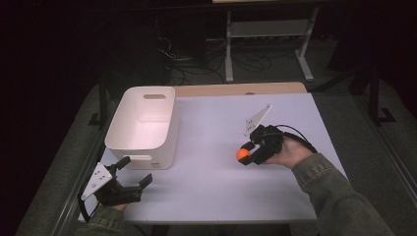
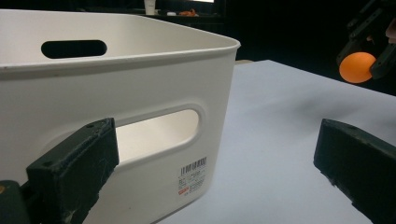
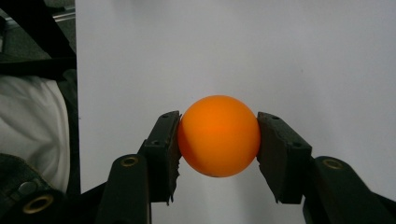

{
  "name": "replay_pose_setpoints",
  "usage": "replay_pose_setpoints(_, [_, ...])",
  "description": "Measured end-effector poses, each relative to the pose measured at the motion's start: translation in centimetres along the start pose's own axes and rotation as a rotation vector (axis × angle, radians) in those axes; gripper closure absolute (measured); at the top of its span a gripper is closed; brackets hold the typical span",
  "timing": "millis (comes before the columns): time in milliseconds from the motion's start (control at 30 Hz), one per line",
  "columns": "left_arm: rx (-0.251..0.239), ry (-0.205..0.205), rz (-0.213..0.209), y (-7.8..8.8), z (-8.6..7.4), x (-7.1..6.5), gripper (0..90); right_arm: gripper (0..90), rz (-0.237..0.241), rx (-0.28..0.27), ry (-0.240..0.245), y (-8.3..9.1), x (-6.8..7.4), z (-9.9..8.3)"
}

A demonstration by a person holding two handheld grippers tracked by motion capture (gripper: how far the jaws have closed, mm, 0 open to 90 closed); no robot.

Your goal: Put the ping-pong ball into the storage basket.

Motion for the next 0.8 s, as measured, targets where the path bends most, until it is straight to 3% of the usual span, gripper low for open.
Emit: replay_pose_setpoints(800, [0.001, 0.001, -0.002, 0.0, 0.0, 0.0, 0.0, 50.4, 0.021, -0.015, 0.042, 1.6, -0.7, 3.0])
Point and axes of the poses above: each handheld gripper's, and its own axes: y roughly backward along the jaws, z roughly out of its top, x roughly to its left, the point moved 1 cm from there along -y, roughly forward along the jaws, and after that the axes turned 11 degrees about y, right-handed, at the moved point
